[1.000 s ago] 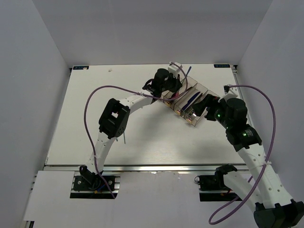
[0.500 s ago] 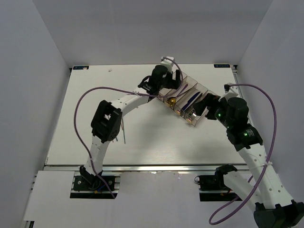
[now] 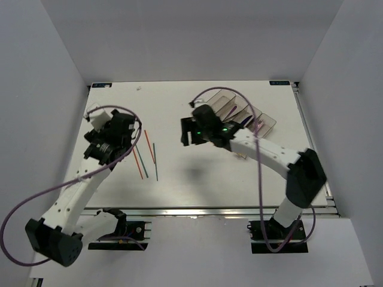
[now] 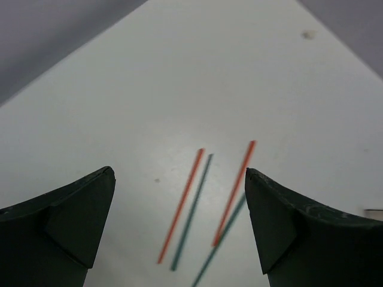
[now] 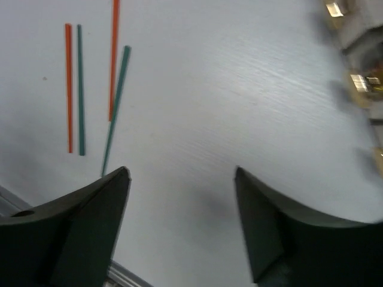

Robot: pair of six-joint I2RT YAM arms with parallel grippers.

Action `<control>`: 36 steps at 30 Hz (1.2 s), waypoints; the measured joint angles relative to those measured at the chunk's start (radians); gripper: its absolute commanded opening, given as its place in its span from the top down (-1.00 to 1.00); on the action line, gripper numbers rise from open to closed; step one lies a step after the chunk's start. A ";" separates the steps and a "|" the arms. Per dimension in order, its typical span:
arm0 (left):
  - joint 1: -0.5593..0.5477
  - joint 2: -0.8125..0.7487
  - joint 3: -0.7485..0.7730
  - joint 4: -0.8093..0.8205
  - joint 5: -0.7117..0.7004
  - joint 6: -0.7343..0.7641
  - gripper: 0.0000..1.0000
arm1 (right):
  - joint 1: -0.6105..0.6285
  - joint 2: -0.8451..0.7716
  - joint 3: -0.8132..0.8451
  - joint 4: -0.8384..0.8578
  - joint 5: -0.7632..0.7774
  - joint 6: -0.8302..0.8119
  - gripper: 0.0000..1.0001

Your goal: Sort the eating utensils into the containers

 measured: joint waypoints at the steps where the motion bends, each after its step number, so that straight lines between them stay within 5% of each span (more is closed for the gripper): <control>1: -0.005 -0.043 -0.042 -0.040 -0.022 -0.008 -0.96 | 0.044 0.061 0.048 -0.005 0.016 0.006 -0.23; 3: -0.013 -0.132 -0.114 -0.108 -0.055 -0.006 -0.96 | 0.111 0.182 0.142 -0.007 0.037 0.022 0.03; 14: -0.014 -0.485 -0.276 -0.078 -0.066 0.134 -0.96 | 0.306 0.768 0.698 -0.201 0.158 0.113 0.10; 36: -0.014 -0.483 -0.296 0.012 0.065 0.218 -0.96 | 0.216 0.933 0.914 -0.238 0.241 0.098 0.30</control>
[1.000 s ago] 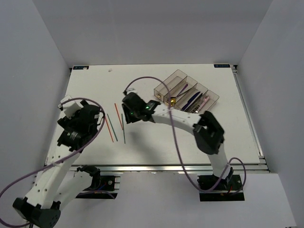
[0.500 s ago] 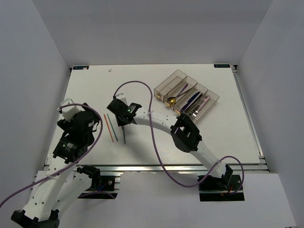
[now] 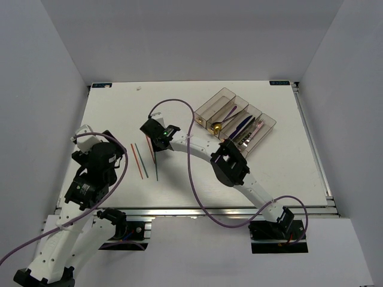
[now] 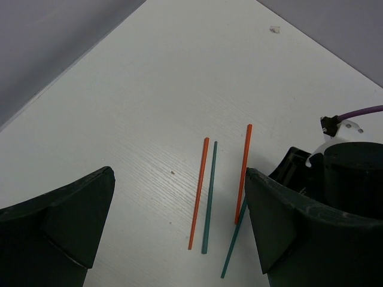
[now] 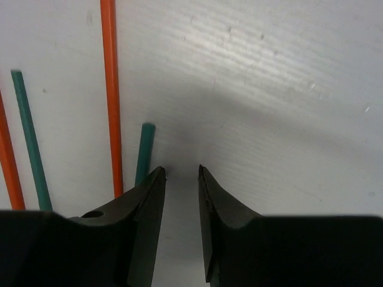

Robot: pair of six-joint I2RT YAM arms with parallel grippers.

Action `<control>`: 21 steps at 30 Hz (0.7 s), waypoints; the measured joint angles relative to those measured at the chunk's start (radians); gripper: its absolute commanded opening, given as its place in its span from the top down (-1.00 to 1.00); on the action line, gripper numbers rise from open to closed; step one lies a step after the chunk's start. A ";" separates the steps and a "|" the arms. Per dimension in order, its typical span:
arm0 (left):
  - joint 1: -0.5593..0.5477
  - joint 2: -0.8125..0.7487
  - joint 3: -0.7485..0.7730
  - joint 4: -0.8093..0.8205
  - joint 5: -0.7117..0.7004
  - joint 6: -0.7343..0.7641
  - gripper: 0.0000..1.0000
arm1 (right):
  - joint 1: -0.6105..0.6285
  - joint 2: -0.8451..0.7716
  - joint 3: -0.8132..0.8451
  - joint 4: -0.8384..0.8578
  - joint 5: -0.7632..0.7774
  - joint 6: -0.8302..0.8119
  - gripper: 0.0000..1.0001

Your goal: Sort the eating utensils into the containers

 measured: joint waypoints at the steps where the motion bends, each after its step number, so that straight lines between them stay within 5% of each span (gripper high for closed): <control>1: 0.000 -0.005 0.000 0.001 0.000 0.000 -0.96 | -0.002 0.009 0.004 0.004 0.006 -0.002 0.31; 21: 0.000 0.001 0.000 0.004 0.012 0.007 -0.96 | 0.013 -0.006 -0.046 0.080 0.025 0.058 0.28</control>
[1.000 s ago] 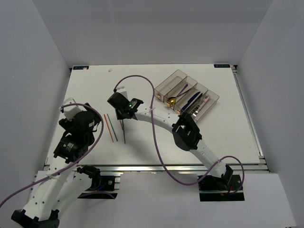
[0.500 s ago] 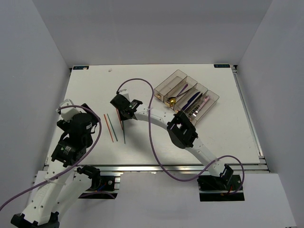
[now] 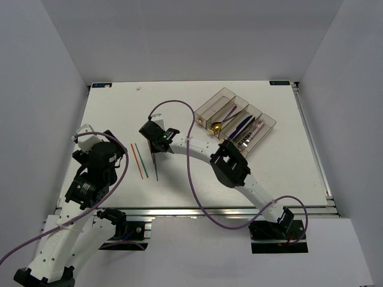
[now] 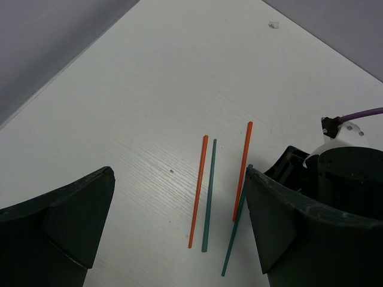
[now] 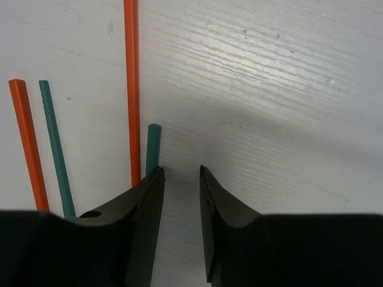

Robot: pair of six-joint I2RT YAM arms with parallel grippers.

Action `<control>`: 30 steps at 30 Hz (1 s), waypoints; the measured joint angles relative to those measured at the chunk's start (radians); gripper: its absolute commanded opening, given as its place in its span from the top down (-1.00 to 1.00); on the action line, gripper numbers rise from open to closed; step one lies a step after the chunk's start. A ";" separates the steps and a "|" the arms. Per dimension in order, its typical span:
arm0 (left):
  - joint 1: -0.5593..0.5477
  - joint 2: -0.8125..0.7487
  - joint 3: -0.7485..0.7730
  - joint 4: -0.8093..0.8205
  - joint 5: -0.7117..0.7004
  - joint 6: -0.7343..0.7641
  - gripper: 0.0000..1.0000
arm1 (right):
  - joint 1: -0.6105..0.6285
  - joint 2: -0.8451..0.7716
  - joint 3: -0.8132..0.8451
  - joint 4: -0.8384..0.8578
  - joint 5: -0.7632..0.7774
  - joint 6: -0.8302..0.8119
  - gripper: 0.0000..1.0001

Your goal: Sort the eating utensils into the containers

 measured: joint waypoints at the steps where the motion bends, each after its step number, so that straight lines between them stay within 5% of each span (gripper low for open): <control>1: 0.000 0.000 0.000 0.000 0.001 0.001 -0.96 | 0.002 -0.016 -0.030 0.019 0.005 0.005 0.28; 30: 0.000 0.000 0.000 0.015 0.027 0.015 -0.96 | 0.042 -0.056 -0.103 0.069 0.040 0.019 0.35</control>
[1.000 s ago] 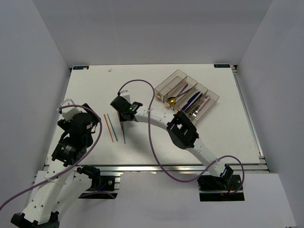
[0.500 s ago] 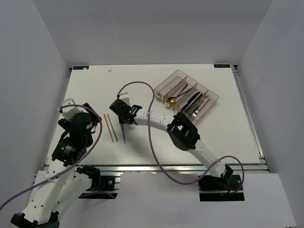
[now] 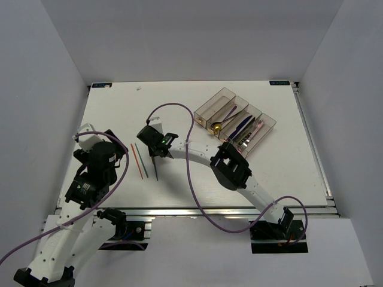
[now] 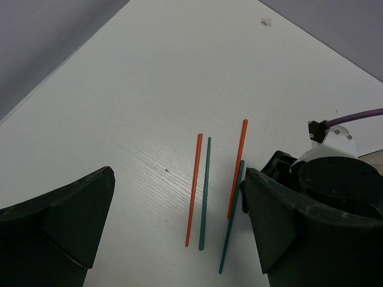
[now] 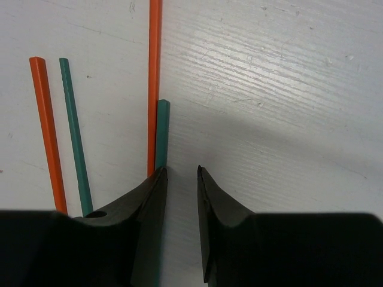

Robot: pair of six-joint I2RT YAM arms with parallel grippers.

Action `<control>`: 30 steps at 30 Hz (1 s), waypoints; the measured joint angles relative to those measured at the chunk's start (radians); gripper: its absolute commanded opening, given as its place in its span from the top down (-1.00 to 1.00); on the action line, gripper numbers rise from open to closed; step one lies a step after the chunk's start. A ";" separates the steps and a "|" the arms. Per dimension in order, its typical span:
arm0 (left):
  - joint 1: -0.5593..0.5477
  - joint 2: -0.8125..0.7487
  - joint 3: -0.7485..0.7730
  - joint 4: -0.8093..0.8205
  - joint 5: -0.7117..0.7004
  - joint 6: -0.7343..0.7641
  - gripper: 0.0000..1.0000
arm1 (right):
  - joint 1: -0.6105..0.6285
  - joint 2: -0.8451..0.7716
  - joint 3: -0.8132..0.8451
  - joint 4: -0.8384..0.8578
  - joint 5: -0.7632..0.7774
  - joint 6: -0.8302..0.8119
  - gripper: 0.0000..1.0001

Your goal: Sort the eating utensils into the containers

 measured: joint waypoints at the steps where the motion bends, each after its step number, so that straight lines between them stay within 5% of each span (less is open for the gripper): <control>1: 0.000 0.000 0.000 0.000 0.000 0.000 -0.96 | 0.000 0.000 0.000 0.001 0.000 0.000 0.35; 30: 0.000 0.000 -0.001 0.007 0.013 0.007 -0.96 | 0.013 0.014 0.016 -0.008 -0.023 -0.013 0.40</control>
